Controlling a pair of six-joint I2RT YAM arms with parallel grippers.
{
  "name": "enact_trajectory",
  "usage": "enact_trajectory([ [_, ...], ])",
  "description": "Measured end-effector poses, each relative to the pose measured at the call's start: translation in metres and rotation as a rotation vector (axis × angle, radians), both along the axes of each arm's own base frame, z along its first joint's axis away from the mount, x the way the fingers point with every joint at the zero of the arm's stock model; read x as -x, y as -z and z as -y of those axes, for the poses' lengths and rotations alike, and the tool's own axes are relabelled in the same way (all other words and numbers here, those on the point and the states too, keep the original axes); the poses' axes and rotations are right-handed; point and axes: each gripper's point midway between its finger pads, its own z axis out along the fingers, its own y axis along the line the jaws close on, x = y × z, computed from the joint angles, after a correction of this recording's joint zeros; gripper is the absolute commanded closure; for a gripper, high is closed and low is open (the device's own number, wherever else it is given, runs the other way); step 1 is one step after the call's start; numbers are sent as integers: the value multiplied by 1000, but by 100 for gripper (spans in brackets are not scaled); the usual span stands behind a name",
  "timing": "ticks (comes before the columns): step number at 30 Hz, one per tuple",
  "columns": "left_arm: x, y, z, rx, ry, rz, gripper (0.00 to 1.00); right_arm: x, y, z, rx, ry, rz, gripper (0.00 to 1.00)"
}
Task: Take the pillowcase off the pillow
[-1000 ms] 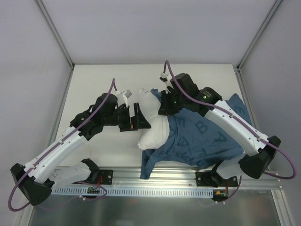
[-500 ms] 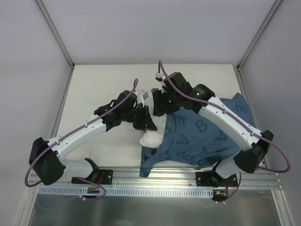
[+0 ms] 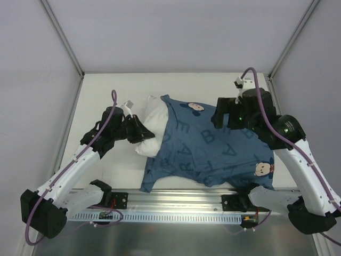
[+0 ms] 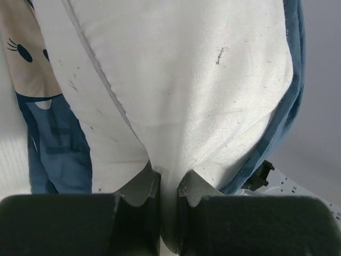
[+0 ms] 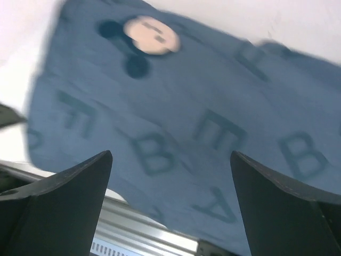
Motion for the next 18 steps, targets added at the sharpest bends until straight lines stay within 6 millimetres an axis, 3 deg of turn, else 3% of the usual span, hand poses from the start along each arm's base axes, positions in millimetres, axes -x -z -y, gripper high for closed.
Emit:
enact_trajectory([
  [6, -6, -1, -32, -4, -111, -6, 100, 12, 76, 60, 100, 179, -186, 4],
  [11, -23, -2, -95, -10, -337, -31, 100, 25, 112, 119, 48, 409, -303, 4],
  [15, -30, -3, -139, -26, -508, -66, 100, 43, 140, 132, -42, 486, -380, 4],
  [18, -32, -8, -156, -64, -582, -92, 100, 55, 165, 117, -118, 445, -465, 4],
])
